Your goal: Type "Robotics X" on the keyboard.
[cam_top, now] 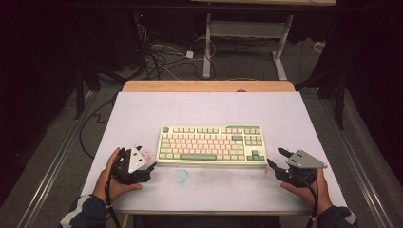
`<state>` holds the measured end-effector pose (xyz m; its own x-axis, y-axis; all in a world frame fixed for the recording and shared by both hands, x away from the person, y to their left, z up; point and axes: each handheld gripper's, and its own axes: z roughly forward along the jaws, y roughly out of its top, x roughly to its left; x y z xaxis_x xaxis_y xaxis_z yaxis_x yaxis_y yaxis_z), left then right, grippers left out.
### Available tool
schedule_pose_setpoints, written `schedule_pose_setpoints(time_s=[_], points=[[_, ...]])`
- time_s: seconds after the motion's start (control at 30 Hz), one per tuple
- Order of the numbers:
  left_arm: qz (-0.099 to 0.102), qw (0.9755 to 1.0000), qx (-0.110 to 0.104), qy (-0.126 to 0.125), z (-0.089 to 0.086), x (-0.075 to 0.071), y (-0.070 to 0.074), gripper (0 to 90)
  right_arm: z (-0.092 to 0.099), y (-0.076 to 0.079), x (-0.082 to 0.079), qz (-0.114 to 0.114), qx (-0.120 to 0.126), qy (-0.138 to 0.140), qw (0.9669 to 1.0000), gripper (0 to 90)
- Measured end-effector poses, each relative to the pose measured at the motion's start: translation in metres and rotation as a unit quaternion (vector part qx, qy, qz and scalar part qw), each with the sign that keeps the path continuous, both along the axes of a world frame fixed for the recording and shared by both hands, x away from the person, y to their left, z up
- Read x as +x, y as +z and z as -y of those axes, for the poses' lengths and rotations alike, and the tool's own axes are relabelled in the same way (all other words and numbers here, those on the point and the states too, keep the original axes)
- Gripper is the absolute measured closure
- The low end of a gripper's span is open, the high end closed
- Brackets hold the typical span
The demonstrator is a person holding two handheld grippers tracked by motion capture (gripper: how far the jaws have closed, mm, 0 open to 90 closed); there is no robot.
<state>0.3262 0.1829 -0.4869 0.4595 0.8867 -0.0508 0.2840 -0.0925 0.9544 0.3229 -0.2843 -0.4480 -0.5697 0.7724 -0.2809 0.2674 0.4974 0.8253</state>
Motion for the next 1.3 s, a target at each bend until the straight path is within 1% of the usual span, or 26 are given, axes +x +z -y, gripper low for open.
schedule_pose_setpoints(time_s=[0.1, 0.13, 0.17, 0.2, 0.23, 0.27, 0.3, 0.33, 0.37, 0.43, 0.47, 0.5, 0.53, 0.6, 0.63, 0.67, 0.7, 0.77, 0.83, 0.93, 1.0, 1.03, 1.07, 1.17, 1.2, 1.3], points=[[0.000, 1.0000, -0.005, 0.000, 0.000, 0.004, 0.003, 22.9, -0.007, 0.004, 0.007, -0.009, 0.001, 0.012, 0.9999, 62.5], [0.000, 0.9999, -0.011, -0.001, 0.001, 0.005, 0.004, 22.9, -0.010, 0.006, 0.009, -0.012, 0.001, 0.018, 0.9998, 67.8], [-0.004, 0.9999, -0.013, -0.003, 0.001, 0.006, 0.005, 22.9, -0.013, 0.007, 0.012, -0.012, -0.002, 0.025, 0.9996, 71.9], [-0.003, 0.9998, -0.017, -0.004, 0.002, 0.007, 0.006, 22.9, -0.016, 0.009, 0.014, -0.015, 0.000, 0.030, 0.9995, 75.0], [-0.004, 0.9999, -0.013, -0.004, 0.003, 0.008, 0.006, 22.9, -0.016, 0.009, 0.014, -0.015, 0.000, 0.030, 0.9995, 75.0], [-0.003, 0.9999, -0.011, -0.006, 0.004, 0.009, 0.007, 22.9, -0.019, 0.010, 0.017, -0.018, 0.002, 0.037, 0.9991, 78.2], [-0.004, 0.9999, -0.013, -0.008, 0.005, 0.009, 0.007, 22.9, -0.027, 0.014, 0.023, -0.022, 0.005, 0.045, 0.9987, 83.9], [-0.005, 0.9998, -0.015, -0.009, 0.006, 0.010, 0.008, 22.9, -0.027, 0.014, 0.023, -0.022, 0.005, 0.045, 0.9987, 83.9], [-0.005, 0.9998, -0.013, -0.011, 0.007, 0.010, 0.008, 23.0, -0.034, 0.016, 0.029, -0.023, 0.004, 0.056, 0.9982, 88.3], [-0.007, 0.9998, -0.014, -0.014, 0.008, 0.012, 0.008, 23.0, -0.038, 0.017, 0.031, -0.025, 0.001, 0.061, 0.9978, 90.0], [-0.009, 0.9997, -0.016, -0.015, 0.010, 0.013, 0.008, 23.0, -0.045, 0.016, 0.036, -0.031, -0.002, 0.072, 0.9969, 90.0], [-0.009, 0.9997, -0.014, -0.019, 0.011, 0.014, 0.008, 23.0, -0.045, 0.016, 0.036, -0.031, -0.002, 0.072, 0.9969, 90.0], [-0.011, 0.9997, -0.010, -0.018, 0.013, 0.015, 0.008, 23.0, -0.053, 0.015, 0.041, -0.037, -0.008, 0.079, 0.9962, 90.0], [-0.015, 0.9996, -0.012, -0.022, 0.016, 0.017, 0.009, 23.0, -0.061, 0.012, 0.045, -0.041, -0.015, 0.087, 0.9953, 90.0], [-0.014, 0.9995, -0.011, -0.025, 0.018, 0.017, 0.009, 23.0, -0.061, 0.012, 0.045, -0.041, -0.015, 0.087, 0.9953, 90.0], [-0.014, 0.9996, -0.008, -0.025, 0.019, 0.018, 0.009, 23.0, -0.068, 0.010, 0.049, -0.047, -0.019, 0.095, 0.9942, 90.0], [-0.014, 0.9994, -0.015, -0.026, 0.021, 0.018, 0.009, 23.0, -0.072, 0.009, 0.051, -0.049, -0.024, 0.097, 0.9938, 90.0], [-0.014, 0.9994, -0.013, -0.028, 0.022, 0.018, 0.008, 23.0, -0.078, 0.006, 0.056, -0.061, -0.023, 0.102, 0.9927, 90.0], [-0.021, 0.9992, -0.017, -0.031, 0.022, 0.017, 0.008, 23.0, -0.084, 0.002, 0.059, -0.069, -0.031, 0.109, 0.9912, 90.0], [-0.020, 0.9992, -0.012, -0.032, 0.021, 0.016, 0.008, 24.2, -0.091, -0.002, 0.061, -0.077, -0.039, 0.114, 0.9898, 90.0], [-0.021, 0.9990, -0.020, -0.033, 0.021, 0.015, 0.009, 24.3, -0.092, -0.004, 0.062, -0.080, -0.040, 0.115, 0.9893, 90.0], [-0.021, 0.9991, -0.015, -0.034, 0.021, 0.015, 0.009, 25.1, -0.093, -0.006, 0.063, -0.083, -0.043, 0.116, 0.9888, 90.0], [-0.022, 0.9990, -0.016, -0.035, 0.021, 0.015, 0.009, 27.3, -0.093, -0.006, 0.063, -0.084, -0.042, 0.117, 0.9887, 90.0], [-0.026, 0.9988, -0.014, -0.039, 0.023, 0.015, 0.009, 28.6, -0.092, -0.006, 0.063, -0.086, -0.041, 0.116, 0.9887, 90.0], [-0.026, 0.9988, -0.012, -0.039, 0.025, 0.016, 0.009, 33.4, -0.093, -0.008, 0.063, -0.091, -0.042, 0.116, 0.9882, 90.0], [-0.032, 0.9986, -0.016, -0.040, 0.029, 0.019, 0.012, 44.5, -0.093, -0.009, 0.063, -0.090, -0.041, 0.117, 0.9881, 90.0]])
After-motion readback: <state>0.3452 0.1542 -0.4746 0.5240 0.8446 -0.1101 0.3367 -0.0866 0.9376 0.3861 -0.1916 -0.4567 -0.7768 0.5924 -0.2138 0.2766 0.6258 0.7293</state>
